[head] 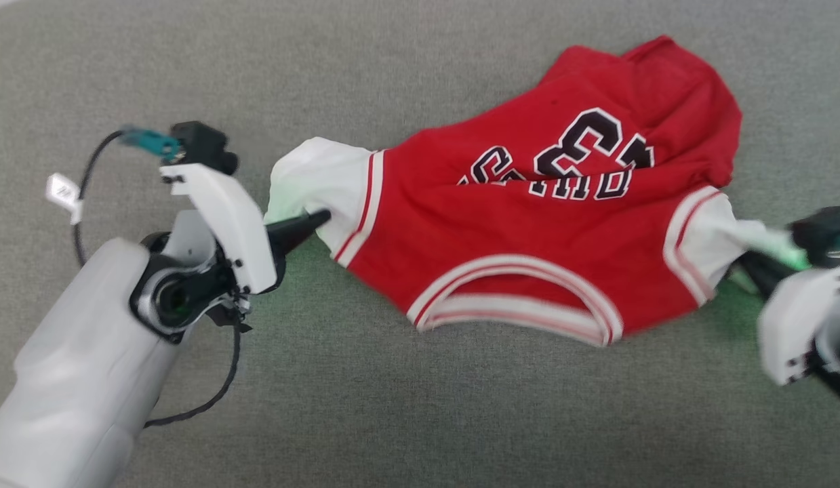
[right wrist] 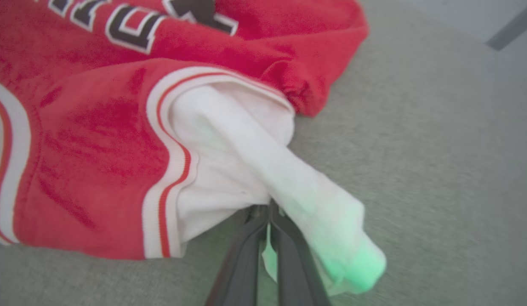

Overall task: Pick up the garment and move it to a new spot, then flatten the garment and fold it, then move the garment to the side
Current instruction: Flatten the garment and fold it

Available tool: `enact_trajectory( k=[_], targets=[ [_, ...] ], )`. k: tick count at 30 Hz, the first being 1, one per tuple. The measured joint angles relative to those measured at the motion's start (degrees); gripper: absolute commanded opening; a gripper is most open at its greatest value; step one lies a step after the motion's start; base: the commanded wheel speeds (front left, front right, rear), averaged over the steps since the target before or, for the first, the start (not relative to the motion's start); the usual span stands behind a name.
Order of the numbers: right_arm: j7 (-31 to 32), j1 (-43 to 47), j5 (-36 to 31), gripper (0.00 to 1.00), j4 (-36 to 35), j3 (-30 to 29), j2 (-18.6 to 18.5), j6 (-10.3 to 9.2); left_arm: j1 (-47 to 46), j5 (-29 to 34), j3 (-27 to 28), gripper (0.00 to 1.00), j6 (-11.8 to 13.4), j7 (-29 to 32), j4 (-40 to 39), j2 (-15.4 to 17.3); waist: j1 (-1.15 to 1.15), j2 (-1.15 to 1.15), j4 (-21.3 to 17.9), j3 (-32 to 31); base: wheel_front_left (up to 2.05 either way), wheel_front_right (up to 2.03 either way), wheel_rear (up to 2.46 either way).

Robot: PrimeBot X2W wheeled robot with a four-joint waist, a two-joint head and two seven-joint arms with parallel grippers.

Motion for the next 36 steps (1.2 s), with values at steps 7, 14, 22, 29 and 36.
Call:
enact_trajectory(
  k=[7, 14, 22, 29, 36],
  targets=[
    [-5.5, 8.1, -3.7, 0.0, -8.8, -19.3, 4.7, -0.09, 5.8, -3.9, 3.4, 0.0, -0.1, -14.9, -12.0, 3.7, 0.0, 0.0, 0.4, -2.6, 0.0, 0.0, 0.0],
    [-5.8, 5.9, -6.4, 0.0, -17.7, -29.0, 10.5, -0.1, 5.6, -3.7, 4.6, 0.0, -0.1, -21.6, -17.0, 4.9, 0.0, 0.0, 1.8, -2.7, 0.0, 0.0, 0.0],
    [-8.3, -20.6, -6.7, 0.0, -7.0, -20.0, 17.2, -0.1, -12.5, 2.9, 9.5, 0.0, 0.5, -35.4, 0.7, -0.8, 0.0, 0.0, 1.3, 0.5, 0.0, 0.0, 0.0],
    [-13.0, -51.4, -8.9, 0.0, 13.9, -17.1, 19.8, -0.12, -34.2, 9.0, 11.6, 0.0, 2.8, -45.6, 17.7, -4.5, 0.0, 0.0, 0.4, 6.6, 0.0, 0.0, 0.0],
    [-20.9, -73.1, -14.5, 0.0, 31.0, -17.7, 22.1, -0.12, -51.1, 12.2, 16.5, 0.0, 2.1, -48.5, 26.0, -7.5, 0.01, 0.0, 0.4, 11.2, 0.0, 0.0, 0.0]
  ],
)
